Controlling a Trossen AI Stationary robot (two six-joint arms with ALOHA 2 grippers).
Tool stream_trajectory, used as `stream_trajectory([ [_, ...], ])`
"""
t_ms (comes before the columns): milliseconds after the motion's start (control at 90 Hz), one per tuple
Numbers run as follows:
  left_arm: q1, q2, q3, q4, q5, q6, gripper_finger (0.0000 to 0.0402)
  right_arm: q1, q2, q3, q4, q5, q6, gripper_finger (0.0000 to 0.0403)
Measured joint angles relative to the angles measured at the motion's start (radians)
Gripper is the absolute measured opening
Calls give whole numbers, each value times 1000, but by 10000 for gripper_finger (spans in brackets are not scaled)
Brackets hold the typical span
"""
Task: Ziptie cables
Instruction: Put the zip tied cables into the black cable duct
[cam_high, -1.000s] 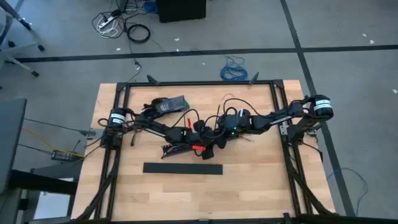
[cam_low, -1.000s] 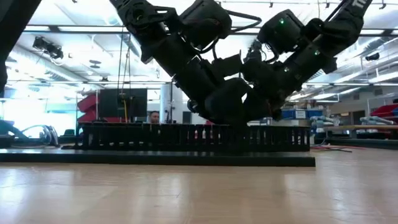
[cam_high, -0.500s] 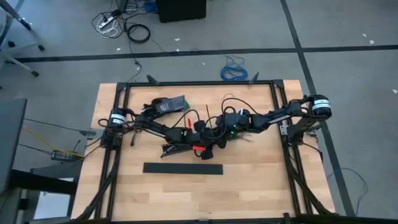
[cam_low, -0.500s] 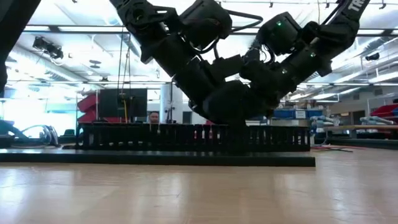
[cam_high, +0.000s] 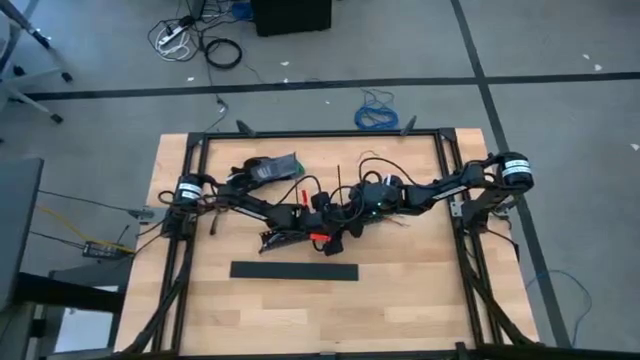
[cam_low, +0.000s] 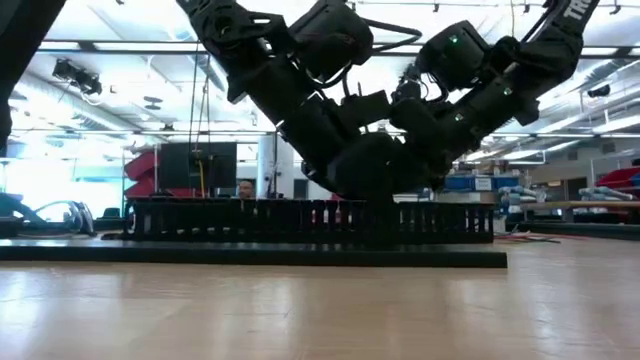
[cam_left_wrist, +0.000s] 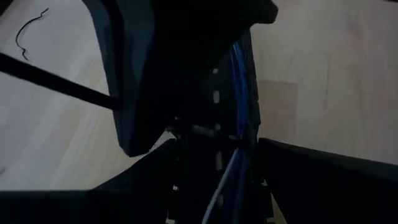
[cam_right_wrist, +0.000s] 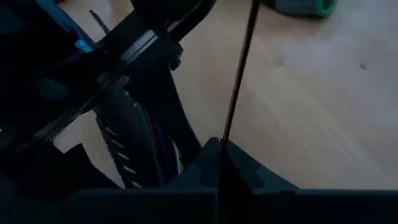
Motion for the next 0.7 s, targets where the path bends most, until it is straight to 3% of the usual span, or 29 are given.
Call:
stream_trajectory([
  [211, -2, 0, 0, 1, 0, 9, 214, -2, 0, 0, 4, 6, -18, 0],
  [533, -9, 1, 2, 10, 11, 123, 214, -56, 1, 0, 11, -140, -52, 0],
  [700, -24, 2, 8, 26, 44, 203, 214, -97, 4, 6, -29, -127, -3, 0],
])
